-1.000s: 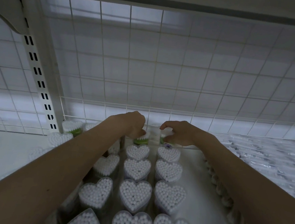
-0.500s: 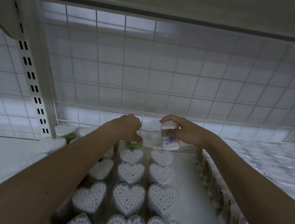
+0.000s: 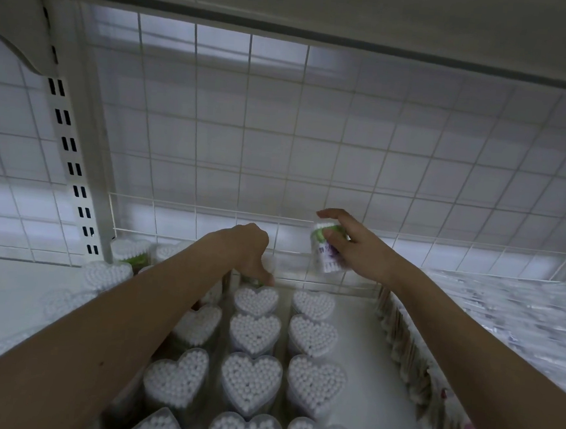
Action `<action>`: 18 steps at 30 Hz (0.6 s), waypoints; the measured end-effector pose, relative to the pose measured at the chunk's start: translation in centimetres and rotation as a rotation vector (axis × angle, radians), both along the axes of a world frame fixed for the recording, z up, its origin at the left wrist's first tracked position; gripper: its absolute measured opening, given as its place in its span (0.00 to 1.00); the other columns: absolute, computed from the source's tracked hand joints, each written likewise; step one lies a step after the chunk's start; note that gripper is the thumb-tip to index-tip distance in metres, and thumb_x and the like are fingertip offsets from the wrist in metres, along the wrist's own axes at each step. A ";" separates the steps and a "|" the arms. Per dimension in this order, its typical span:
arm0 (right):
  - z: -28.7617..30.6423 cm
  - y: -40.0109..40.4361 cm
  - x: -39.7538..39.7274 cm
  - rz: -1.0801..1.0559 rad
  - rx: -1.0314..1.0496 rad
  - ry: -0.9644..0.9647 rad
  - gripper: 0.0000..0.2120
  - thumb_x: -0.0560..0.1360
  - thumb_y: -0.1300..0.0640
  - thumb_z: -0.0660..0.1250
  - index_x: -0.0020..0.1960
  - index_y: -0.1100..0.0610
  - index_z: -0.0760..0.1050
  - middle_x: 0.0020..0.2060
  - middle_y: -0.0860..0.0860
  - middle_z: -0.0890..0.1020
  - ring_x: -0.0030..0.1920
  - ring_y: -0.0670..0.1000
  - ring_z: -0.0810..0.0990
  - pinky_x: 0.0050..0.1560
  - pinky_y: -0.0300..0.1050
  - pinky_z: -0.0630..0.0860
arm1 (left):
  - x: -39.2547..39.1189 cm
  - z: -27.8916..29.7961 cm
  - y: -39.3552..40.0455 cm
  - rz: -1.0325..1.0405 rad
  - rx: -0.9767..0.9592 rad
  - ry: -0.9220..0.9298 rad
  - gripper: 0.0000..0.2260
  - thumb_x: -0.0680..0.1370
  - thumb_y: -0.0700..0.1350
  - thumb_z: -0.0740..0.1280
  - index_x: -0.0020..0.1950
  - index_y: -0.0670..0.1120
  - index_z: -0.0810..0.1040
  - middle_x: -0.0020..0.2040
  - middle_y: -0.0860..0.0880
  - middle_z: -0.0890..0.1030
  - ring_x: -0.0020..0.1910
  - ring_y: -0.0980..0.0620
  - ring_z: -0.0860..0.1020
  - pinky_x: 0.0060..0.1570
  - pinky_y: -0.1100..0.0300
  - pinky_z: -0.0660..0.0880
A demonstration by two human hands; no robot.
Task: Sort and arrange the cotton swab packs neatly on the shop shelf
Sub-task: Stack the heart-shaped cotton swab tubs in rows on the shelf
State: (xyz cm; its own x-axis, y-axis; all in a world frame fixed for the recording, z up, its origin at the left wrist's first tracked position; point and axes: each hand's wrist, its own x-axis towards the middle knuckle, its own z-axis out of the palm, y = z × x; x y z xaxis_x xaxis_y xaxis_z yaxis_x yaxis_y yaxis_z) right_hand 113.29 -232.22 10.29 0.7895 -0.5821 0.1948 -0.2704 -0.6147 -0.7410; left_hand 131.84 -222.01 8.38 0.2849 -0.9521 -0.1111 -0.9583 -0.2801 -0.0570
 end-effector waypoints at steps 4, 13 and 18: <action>0.2 0.2 -0.3 -0.028 0.067 0.018 0.11 0.81 0.57 0.52 0.59 0.46 0.68 0.46 0.54 0.78 0.36 0.46 0.76 0.30 0.30 0.71 | 0.1 -0.1 0.0 -0.010 -0.032 0.003 0.24 0.67 0.62 0.71 0.44 0.41 0.76 0.46 0.46 0.75 0.50 0.46 0.76 0.47 0.54 0.75; 0.0 0.7 -1.9 0.016 0.172 0.027 0.25 0.71 0.57 0.72 0.62 0.49 0.64 0.49 0.53 0.75 0.41 0.47 0.76 0.35 0.32 0.75 | -0.4 2.1 1.5 -0.019 -0.124 0.011 0.22 0.70 0.56 0.70 0.55 0.42 0.73 0.51 0.45 0.76 0.45 0.48 0.73 0.41 0.59 0.70; -0.4 0.2 -2.1 -0.013 0.185 0.050 0.35 0.69 0.60 0.72 0.65 0.42 0.54 0.48 0.56 0.75 0.41 0.50 0.76 0.41 0.42 0.76 | 0.0 2.9 2.4 -0.110 -0.187 0.201 0.26 0.76 0.55 0.62 0.72 0.59 0.57 0.52 0.48 0.68 0.53 0.46 0.71 0.51 0.56 0.68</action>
